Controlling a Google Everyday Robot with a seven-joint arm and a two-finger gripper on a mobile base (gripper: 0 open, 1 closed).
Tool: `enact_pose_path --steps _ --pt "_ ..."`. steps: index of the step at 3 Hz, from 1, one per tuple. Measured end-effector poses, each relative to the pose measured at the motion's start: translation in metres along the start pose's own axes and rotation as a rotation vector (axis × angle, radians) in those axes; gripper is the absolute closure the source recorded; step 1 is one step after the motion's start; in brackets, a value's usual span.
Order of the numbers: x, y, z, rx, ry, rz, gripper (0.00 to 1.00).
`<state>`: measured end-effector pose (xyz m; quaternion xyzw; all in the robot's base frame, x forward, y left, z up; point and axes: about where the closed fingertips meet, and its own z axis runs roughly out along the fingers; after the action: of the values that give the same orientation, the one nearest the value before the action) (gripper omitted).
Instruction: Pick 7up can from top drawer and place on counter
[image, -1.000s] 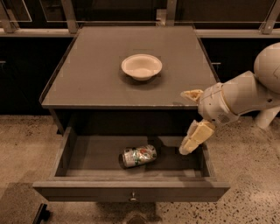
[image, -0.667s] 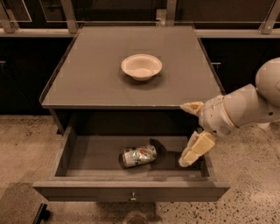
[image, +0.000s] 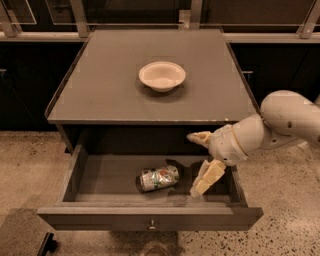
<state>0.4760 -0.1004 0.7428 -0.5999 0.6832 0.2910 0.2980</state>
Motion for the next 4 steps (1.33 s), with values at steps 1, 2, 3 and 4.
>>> enact_pose_path --steps 1,2,3,4 --pt "0.0120 -0.0210 0.0401 -0.011 -0.006 -0.026 0.00" --pt "0.0134 -0.0237 0.0426 -0.004 -0.009 -0.022 0.00" --pt "0.0166 -0.0226 0.0372 0.058 -0.006 -0.012 0.00" --pt "0.0204 -0.0249 0.0436 0.134 -0.019 -0.025 0.00"
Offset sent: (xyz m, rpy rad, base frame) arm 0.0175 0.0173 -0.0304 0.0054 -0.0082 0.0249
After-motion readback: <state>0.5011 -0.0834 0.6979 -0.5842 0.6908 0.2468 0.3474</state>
